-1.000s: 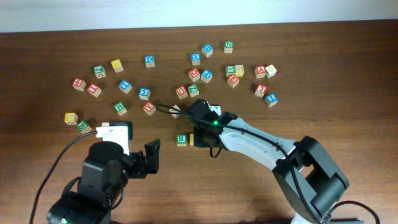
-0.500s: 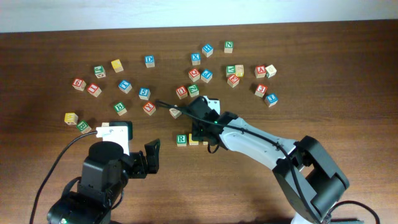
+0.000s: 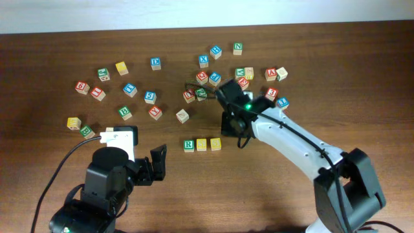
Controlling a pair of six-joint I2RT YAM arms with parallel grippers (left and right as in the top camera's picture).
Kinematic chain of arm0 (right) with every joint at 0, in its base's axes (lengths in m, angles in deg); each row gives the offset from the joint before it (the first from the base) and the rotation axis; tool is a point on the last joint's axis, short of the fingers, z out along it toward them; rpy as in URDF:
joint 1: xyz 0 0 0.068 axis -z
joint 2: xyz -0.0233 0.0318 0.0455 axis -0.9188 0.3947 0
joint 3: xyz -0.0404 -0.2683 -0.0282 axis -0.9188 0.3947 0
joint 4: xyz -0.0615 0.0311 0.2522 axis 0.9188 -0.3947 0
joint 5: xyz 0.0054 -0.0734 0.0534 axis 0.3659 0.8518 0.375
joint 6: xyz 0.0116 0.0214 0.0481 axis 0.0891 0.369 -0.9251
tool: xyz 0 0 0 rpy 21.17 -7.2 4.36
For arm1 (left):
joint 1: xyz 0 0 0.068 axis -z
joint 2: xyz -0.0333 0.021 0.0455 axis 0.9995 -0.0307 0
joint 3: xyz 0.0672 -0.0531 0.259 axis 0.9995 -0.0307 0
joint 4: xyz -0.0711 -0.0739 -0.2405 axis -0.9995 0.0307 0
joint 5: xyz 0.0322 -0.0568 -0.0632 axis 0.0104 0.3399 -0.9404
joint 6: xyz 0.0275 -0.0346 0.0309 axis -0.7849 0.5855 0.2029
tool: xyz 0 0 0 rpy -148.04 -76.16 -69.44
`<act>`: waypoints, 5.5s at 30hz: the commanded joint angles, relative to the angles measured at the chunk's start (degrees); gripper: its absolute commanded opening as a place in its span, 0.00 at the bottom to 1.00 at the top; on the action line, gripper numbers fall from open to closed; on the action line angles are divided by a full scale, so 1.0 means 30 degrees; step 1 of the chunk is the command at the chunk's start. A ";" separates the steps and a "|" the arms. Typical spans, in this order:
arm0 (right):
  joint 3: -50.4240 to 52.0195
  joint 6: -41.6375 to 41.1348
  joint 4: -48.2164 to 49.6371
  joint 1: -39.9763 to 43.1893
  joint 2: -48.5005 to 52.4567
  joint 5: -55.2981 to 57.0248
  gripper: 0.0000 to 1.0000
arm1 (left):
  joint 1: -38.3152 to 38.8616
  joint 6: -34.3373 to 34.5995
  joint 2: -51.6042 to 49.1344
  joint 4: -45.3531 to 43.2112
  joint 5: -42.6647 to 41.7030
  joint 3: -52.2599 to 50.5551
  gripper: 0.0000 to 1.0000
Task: Spell out RSS
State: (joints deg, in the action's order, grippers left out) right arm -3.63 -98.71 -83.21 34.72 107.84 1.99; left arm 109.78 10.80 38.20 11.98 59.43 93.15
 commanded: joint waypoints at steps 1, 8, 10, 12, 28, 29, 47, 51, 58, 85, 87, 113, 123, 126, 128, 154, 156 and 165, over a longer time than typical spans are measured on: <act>0.2506 0.0168 0.2004 -0.0444 -0.0029 -0.1464 0.04 | 0.0022 0.0051 0.0044 -0.0029 0.0138 0.0226 0.99; 0.3512 0.0175 0.4517 -0.1275 0.0015 -0.1464 0.04 | 0.0022 0.0051 0.0044 -0.0029 0.0131 0.0226 0.99; 0.3512 0.0168 0.4787 -0.1464 0.0481 -0.1297 0.04 | 0.0022 0.0051 0.0044 -0.0029 0.0131 0.0226 0.99; 0.3512 0.0168 0.4794 -0.1464 0.0925 -0.1304 0.04 | 0.0022 0.0051 0.0044 -0.0029 0.0131 0.0226 0.99; 0.3512 0.0160 0.4787 -0.1996 0.1246 -0.2280 0.04 | 0.0022 0.0051 0.0044 -0.0029 0.0138 0.0226 0.99; 0.3512 0.0160 0.4801 -0.1996 0.1246 -0.2331 0.04 | 0.0022 0.0051 0.0044 -0.0029 0.0131 0.0226 1.00; 0.3512 0.0175 0.5719 -0.2004 0.1246 -0.2812 0.04 | 0.0022 0.0051 0.0044 -0.0029 0.0131 0.0226 1.00; 0.3512 0.0175 0.5719 -0.2055 0.1246 -0.2929 0.04 | 0.0022 0.0051 0.0044 -0.0029 0.0131 0.0226 0.99; 0.3512 0.0182 0.5792 -0.2208 0.1246 -0.2900 0.04 | 0.0022 0.0051 0.0044 -0.0029 0.0131 0.0226 0.99; 0.2696 0.0714 0.3184 -0.1078 0.0459 -0.2091 0.04 | 0.0022 0.0051 0.0044 -0.0029 0.0131 0.0226 0.99; 0.1836 0.1479 0.1086 -0.0233 -0.0816 -0.2062 0.04 | 0.0022 0.0051 0.0044 -0.0029 0.0131 0.0226 0.99; 0.9063 -0.1894 -0.8240 0.0816 -2.7824 -0.1603 0.98 | 0.0022 0.0051 0.0044 -0.0029 0.0131 0.0226 0.99; 0.9435 1.2750 -0.2710 0.3359 -2.9084 0.0066 0.98 | 0.0022 0.0051 0.0044 -0.0029 0.0131 0.0226 0.99; 1.2014 1.2670 -0.0874 0.6586 -3.0403 -0.0714 0.98 | 0.0022 0.0051 0.0044 -0.0029 0.0131 0.0226 0.99; 1.3937 1.2670 0.1253 0.7854 -3.1030 -0.2040 0.98 | 0.0022 0.0051 0.0044 -0.0022 0.0131 0.0226 1.00; 2.4152 1.1162 1.3945 0.8561 -3.3842 -0.1982 0.98 | 0.0022 0.0051 0.0044 0.0481 0.0131 0.0226 1.00; 2.4152 1.1162 1.3967 0.8561 -3.3842 -0.1996 0.98 | 0.0022 0.0051 0.0044 0.0474 0.0131 0.0226 0.99; 2.4152 1.1162 1.3967 0.8561 -3.3842 -0.1996 0.98 | 0.0022 0.0051 0.0044 0.0481 0.0131 0.0226 0.99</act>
State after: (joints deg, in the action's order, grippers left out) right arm 68.54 -64.79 -41.01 60.03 6.92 -4.72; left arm 109.78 10.80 38.20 13.36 59.43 93.23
